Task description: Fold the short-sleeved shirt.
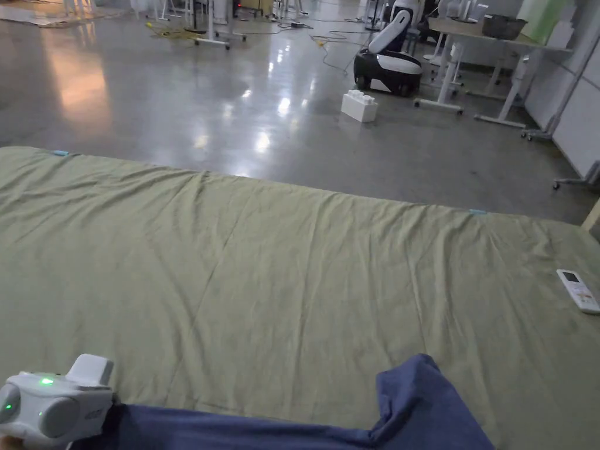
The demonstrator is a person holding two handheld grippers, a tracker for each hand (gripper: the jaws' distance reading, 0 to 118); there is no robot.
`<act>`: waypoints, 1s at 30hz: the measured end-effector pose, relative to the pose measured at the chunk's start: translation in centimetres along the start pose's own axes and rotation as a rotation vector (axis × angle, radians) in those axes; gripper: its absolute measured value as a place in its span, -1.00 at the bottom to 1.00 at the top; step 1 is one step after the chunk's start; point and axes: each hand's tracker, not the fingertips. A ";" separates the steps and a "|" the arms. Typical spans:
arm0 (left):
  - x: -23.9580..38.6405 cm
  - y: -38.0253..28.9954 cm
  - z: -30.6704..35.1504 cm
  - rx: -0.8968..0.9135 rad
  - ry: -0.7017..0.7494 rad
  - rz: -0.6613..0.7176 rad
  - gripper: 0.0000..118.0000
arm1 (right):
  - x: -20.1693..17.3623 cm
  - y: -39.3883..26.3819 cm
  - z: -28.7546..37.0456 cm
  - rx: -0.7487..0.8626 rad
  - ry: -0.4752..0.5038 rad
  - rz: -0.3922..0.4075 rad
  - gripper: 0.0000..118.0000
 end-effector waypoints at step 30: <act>0.0 -0.1 7.2 0.091 -0.029 0.113 -0.88 | 3.5 2.2 -16.2 -0.468 0.111 0.054 -0.99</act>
